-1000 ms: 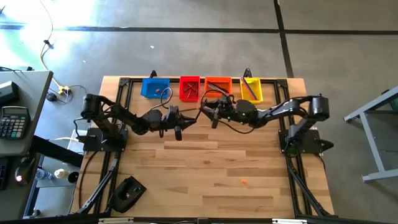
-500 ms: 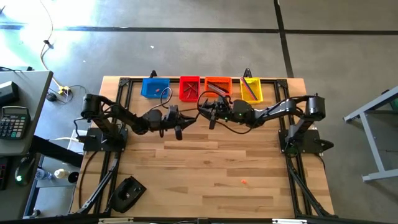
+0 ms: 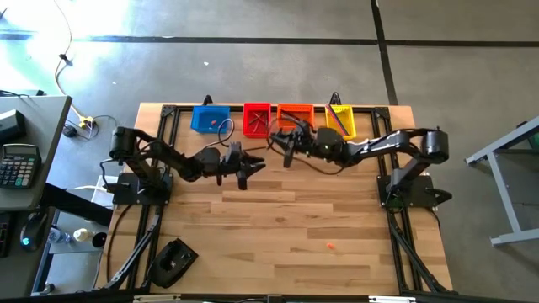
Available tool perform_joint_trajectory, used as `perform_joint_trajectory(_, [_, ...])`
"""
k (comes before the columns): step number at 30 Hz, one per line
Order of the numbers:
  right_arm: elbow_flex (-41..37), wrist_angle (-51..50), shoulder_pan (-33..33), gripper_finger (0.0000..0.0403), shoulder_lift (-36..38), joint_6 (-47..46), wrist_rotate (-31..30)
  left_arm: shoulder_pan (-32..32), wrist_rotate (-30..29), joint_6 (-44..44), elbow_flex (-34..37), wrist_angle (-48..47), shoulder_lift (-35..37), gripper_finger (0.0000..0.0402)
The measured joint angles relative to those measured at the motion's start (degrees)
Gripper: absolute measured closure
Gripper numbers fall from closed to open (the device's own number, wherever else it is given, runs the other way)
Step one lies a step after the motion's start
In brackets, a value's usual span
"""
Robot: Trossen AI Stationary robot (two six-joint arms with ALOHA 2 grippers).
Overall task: Sort crayons/erasers/pens/pencils in bins
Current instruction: Put the black pen into the orange bin
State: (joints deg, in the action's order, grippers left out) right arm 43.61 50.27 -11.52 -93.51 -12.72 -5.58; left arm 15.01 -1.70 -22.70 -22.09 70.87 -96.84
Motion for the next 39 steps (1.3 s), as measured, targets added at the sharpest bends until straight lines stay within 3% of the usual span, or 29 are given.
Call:
perform_joint_trajectory(7, [12.0, -27.3, -2.7, 0.038, 2.9, 9.6, -2.0, 1.2, -0.2, 1.4, 0.0, -1.2, 0.0, 0.0244])
perform_joint_trajectory(12, [22.4, -47.5, -5.9, 0.038, 1.0, 18.0, -4.4, 1.2, 0.4, 3.0, 0.0, -2.0, 0.0, 0.0242])
perform_joint_trajectory(16, [27.6, -58.0, -10.9, 0.038, -2.0, 22.7, -6.5, 1.2, 3.5, 3.4, 0.0, -2.8, 0.0, 0.0248])
perform_joint_trajectory(26, [29.9, -63.8, -22.5, 0.038, -13.6, 30.5, -4.7, 1.1, 5.0, 4.9, 0.0, -3.4, 0.0, 0.0288])
perform_joint_trajectory(39, [29.9, -65.5, -24.6, 0.0371, -16.8, 32.2, -1.8, 1.1, 6.1, 6.8, 0.0, -3.9, 0.0, 0.0349])
